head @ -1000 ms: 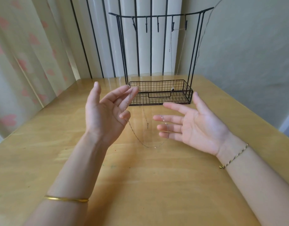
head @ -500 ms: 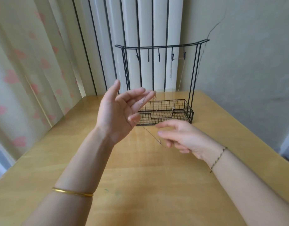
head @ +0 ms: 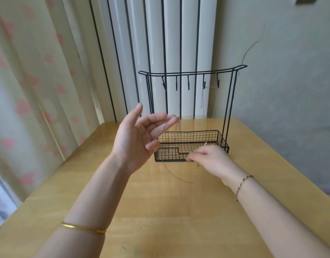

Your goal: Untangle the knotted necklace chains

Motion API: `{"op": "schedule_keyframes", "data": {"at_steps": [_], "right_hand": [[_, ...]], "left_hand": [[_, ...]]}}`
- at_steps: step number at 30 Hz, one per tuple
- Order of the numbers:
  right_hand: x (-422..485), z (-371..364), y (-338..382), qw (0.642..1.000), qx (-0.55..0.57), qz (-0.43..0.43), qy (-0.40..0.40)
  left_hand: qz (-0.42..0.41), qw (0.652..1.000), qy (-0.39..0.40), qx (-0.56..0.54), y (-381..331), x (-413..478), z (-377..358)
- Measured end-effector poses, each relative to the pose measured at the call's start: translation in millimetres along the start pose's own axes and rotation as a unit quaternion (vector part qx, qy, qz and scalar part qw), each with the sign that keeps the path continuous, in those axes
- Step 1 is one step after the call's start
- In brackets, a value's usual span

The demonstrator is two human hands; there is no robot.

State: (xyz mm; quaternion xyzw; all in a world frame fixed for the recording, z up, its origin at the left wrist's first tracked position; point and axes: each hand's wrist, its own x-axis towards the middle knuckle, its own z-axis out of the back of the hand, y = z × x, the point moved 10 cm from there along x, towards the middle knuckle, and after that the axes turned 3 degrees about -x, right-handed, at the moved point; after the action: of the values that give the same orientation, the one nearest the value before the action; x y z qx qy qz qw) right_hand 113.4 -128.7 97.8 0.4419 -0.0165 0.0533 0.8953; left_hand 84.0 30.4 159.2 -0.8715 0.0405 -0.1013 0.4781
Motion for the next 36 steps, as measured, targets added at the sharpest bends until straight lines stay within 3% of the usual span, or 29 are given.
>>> {"op": "schedule_keyframes", "data": {"at_steps": [4, 7, 12, 18, 27, 33, 36], "right_hand": [[5.9, 9.2, 30.1, 0.977, 0.212, 0.004, 0.022], [12.9, 17.8, 61.5, 0.959, 0.277, 0.039, 0.047], [26.0, 40.2, 107.9, 0.972, 0.209, 0.099, 0.027], [39.5, 60.2, 127.0, 0.98, 0.154, 0.127, -0.012], [47.4, 67.0, 121.1, 0.979, 0.17, 0.112, -0.024], [50.1, 72.7, 111.4, 0.982, 0.156, 0.1, -0.044], [51.3, 76.8, 109.7, 0.983, 0.129, 0.11, -0.067]], "left_hand": [[-0.002, 1.0, -0.003, 0.013, -1.7, 9.1, 0.5], [-0.013, 0.999, -0.014, 0.049, -7.2, 17.3, 3.2], [-0.062, 0.972, -0.049, 0.221, -31.1, 33.3, 7.4], [-0.062, 0.918, -0.066, 0.386, -52.3, 45.3, -2.8], [0.01, 0.918, 0.022, 0.395, -40.0, 50.5, -17.5], [0.006, 0.936, -0.029, 0.35, -44.7, 55.6, -1.8], [-0.035, 0.904, -0.064, 0.422, -56.5, 58.5, 0.1]]}}
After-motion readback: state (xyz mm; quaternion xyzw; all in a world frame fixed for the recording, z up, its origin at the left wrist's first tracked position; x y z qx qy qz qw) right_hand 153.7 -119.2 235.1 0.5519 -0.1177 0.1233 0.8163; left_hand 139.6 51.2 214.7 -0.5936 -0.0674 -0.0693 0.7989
